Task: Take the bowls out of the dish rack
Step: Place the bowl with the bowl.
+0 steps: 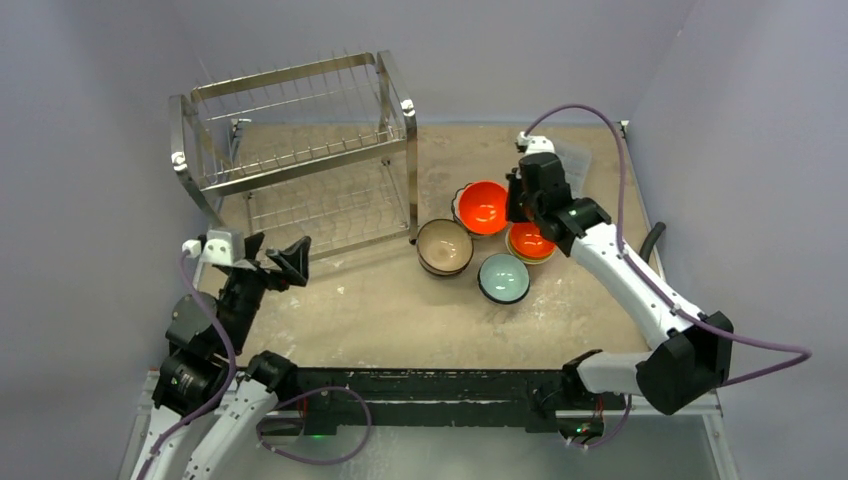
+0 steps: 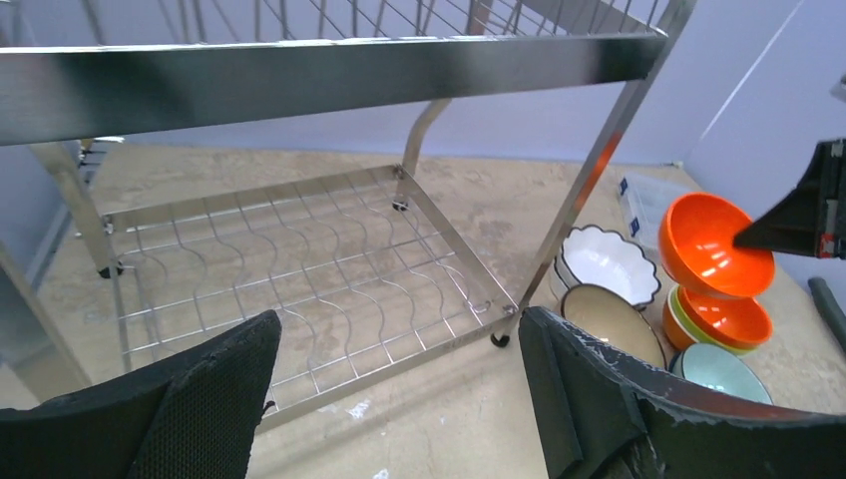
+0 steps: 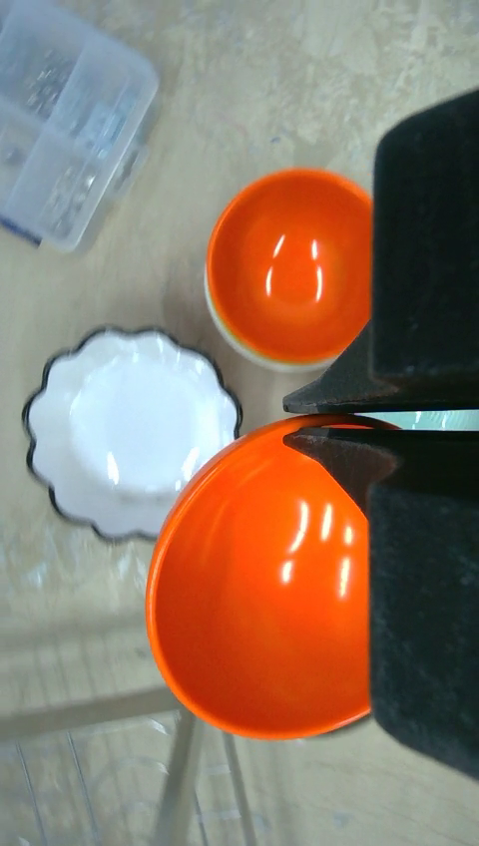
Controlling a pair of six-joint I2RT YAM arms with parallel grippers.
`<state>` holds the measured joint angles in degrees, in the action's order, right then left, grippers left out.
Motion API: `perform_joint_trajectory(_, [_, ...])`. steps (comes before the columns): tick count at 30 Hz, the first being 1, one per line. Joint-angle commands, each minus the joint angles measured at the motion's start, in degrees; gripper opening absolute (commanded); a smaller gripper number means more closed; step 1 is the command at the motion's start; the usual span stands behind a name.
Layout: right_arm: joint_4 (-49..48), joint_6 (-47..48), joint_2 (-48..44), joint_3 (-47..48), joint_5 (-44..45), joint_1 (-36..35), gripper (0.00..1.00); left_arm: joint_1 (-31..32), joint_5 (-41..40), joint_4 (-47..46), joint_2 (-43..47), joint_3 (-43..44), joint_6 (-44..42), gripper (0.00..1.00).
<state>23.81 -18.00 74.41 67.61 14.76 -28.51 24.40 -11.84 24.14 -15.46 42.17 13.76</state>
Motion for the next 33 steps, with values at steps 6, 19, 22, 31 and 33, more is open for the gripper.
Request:
perform_joint_trajectory(6, [-2.61,-5.03,-5.48,-8.77,-6.71,15.28,0.0,-0.14,-5.81,-2.47,4.04,-1.9,-1.74,0.88])
perform_joint_trajectory(19, [-4.54,-3.86,-5.24,-15.37,-10.53,25.02,0.0,-0.13,-10.93,-1.22,6.77,-2.38,-1.45,0.88])
perform_joint_trajectory(22, [-5.33,-3.5,-4.15,-16.29,-11.68,25.55,0.0,-0.14,-11.06,-1.15,6.76,-2.42,-1.45,0.88])
perform_joint_trajectory(31, [-7.73,-3.42,-3.22,-18.74,-11.69,26.03,0.06,-0.16,-11.48,-0.92,6.83,-2.48,-1.28,0.88])
perform_joint_trajectory(33, [-8.34,-3.55,-3.14,-19.23,-11.68,26.03,0.09,-0.15,-11.46,-0.85,6.92,-2.51,-1.28,0.88])
